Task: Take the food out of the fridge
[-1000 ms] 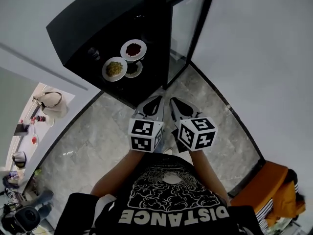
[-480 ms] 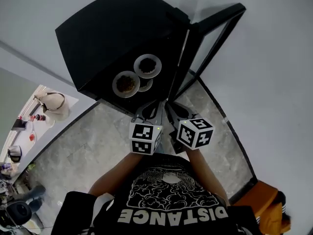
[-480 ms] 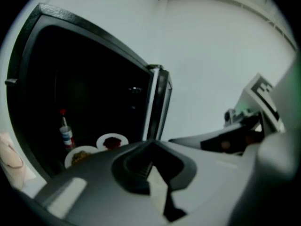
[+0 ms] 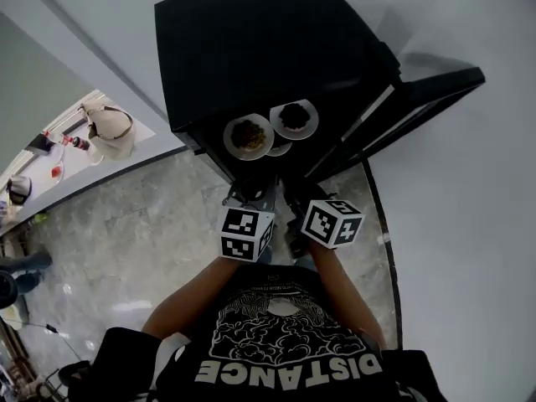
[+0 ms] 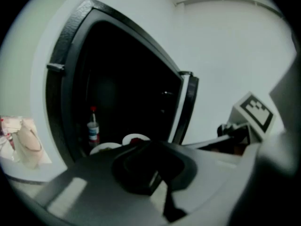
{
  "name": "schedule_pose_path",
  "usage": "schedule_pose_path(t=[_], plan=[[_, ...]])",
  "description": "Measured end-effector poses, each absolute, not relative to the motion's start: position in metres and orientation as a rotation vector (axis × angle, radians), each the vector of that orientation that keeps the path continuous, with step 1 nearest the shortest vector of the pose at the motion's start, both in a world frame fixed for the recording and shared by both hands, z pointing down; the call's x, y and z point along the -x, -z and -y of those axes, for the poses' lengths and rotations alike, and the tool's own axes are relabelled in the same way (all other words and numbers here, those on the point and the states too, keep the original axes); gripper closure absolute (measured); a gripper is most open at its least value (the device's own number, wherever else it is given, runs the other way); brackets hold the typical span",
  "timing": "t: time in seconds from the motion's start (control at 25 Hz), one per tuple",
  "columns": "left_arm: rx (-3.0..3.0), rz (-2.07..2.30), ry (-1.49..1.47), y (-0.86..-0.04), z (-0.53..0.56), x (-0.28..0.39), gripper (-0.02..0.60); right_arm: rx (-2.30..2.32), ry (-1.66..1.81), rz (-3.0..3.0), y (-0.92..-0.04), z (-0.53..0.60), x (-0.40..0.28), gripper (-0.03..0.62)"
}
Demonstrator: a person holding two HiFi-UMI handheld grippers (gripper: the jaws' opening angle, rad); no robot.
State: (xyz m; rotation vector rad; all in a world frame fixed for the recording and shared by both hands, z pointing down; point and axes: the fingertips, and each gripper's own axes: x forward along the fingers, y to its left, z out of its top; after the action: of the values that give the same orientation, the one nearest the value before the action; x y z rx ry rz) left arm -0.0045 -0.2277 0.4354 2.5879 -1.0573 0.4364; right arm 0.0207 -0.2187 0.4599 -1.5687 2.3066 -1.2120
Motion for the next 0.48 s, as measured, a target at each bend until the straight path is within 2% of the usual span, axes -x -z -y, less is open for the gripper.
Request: schedule_pose_path(t=[0.48], plan=[[-2.356,1.424,-0.315,-0.450,0.224,0.040,0.578,1.228,1.451,-2.323,-0.512,0.245,-0.002,0.591]])
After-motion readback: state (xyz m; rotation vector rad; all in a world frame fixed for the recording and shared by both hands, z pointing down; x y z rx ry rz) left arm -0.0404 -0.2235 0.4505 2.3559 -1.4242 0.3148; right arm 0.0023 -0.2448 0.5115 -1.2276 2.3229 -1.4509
